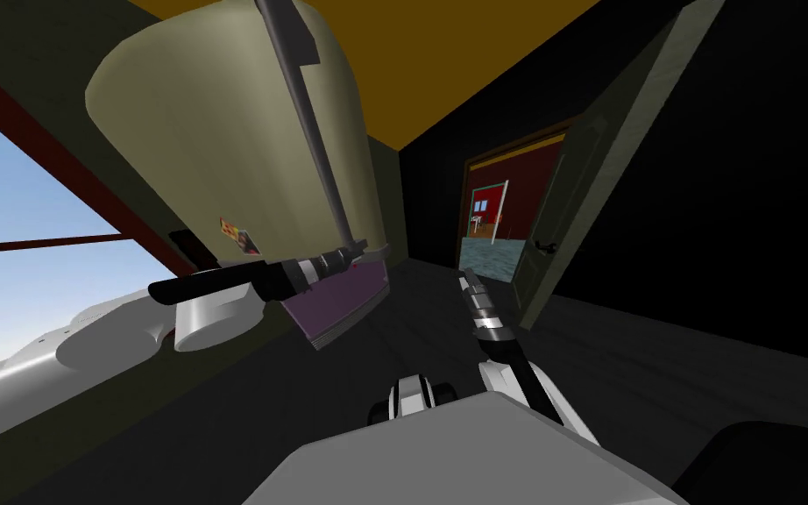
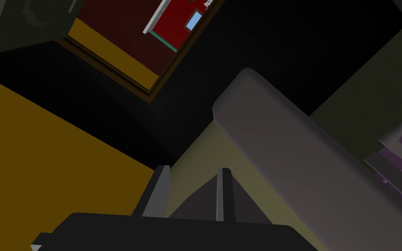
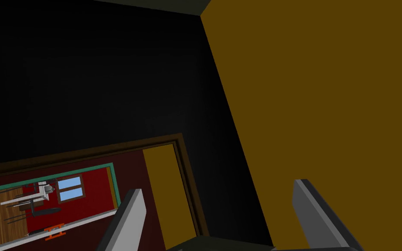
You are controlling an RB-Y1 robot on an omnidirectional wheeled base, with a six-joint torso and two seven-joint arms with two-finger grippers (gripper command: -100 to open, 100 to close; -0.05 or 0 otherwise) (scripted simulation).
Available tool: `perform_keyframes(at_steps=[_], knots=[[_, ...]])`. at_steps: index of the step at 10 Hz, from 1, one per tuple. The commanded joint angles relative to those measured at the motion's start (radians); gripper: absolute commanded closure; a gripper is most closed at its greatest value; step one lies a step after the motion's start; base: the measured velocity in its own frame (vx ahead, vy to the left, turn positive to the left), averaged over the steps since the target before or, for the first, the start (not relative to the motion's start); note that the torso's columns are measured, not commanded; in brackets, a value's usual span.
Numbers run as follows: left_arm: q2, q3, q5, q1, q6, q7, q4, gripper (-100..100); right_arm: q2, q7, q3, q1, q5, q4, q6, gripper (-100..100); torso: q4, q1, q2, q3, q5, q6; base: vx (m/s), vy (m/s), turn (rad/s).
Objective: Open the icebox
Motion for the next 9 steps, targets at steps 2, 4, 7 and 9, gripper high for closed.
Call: perform_keyframes(at_steps=[2, 4, 7, 9], knots=[[0.019, -0.058, 0.044, -0.056, -0.029, -0.047, 0.075, 100, 0.000, 0.000, 0.000, 0.000, 0.000, 0.000, 0.000, 0, -0.001, -0.002, 0.002, 0.000, -0.002, 0.006, -0.240, 0.103, -0.324], [0.019, -0.058, 0.044, -0.056, -0.029, -0.047, 0.097, 100, 0.000, 0.000, 0.000, 0.000, 0.000, 0.000, 0.000, 0, 0.002, -0.001, 0.003, 0.002, -0.001, 0.000, -0.100, 0.060, -0.029], [0.032, -0.117, 0.085, -0.103, -0.060, -0.093, 0.166, 100, 0.000, 0.000, 0.000, 0.000, 0.000, 0.000, 0.000, 0, 0.001, -0.001, 0.009, 0.007, -0.001, 0.003, -0.214, 0.097, -0.230], [0.045, -0.177, 0.125, -0.150, -0.091, -0.140, 0.197, 100, 0.000, 0.000, 0.000, 0.000, 0.000, 0.000, 0.000, 0, 0.003, 0.000, -0.001, -0.002, -0.001, -0.002, -0.125, 0.024, -0.153]])
